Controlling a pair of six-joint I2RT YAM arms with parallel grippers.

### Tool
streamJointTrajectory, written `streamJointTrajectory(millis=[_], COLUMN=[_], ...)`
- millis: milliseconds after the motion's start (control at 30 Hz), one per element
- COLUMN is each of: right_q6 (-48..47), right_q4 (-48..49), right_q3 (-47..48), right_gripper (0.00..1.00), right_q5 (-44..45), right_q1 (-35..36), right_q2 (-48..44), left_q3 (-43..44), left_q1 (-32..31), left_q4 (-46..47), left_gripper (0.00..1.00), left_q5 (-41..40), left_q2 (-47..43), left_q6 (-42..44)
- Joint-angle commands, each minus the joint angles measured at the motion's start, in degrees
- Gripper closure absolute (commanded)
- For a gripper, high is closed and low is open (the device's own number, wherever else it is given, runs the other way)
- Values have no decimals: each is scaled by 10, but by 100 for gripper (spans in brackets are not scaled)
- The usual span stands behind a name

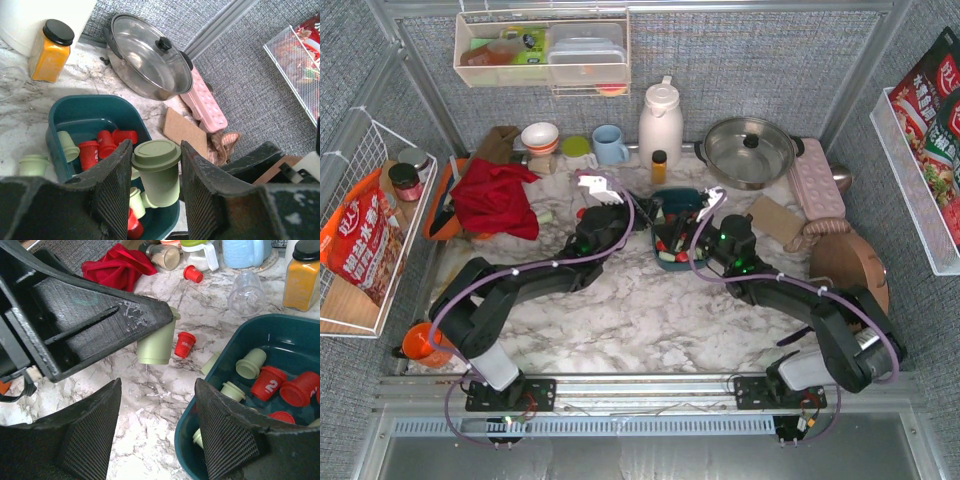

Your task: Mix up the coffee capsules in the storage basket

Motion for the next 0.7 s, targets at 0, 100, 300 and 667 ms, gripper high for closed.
streamJointTrajectory(millis=[0, 100, 300, 667], right_q6=[17, 15, 1, -4], right_q4=[72, 67, 60, 36], right_q3=[7, 14, 21, 49], right_gripper=[35, 36, 38, 80], right_q5=[-1, 10, 31, 39], right_q1=[1, 1, 1, -1], right_q2=[22, 32, 40, 69], left_q3=[12, 13, 11, 8], left_q1=[-6, -10, -12, -12], left_q4=[-5, -5, -8, -11], left_gripper=[57, 57, 57, 43], left_q5=[-1, -1, 4, -4], left_q2=[6, 8, 12, 15], left_q6=[-13, -14, -14, -25])
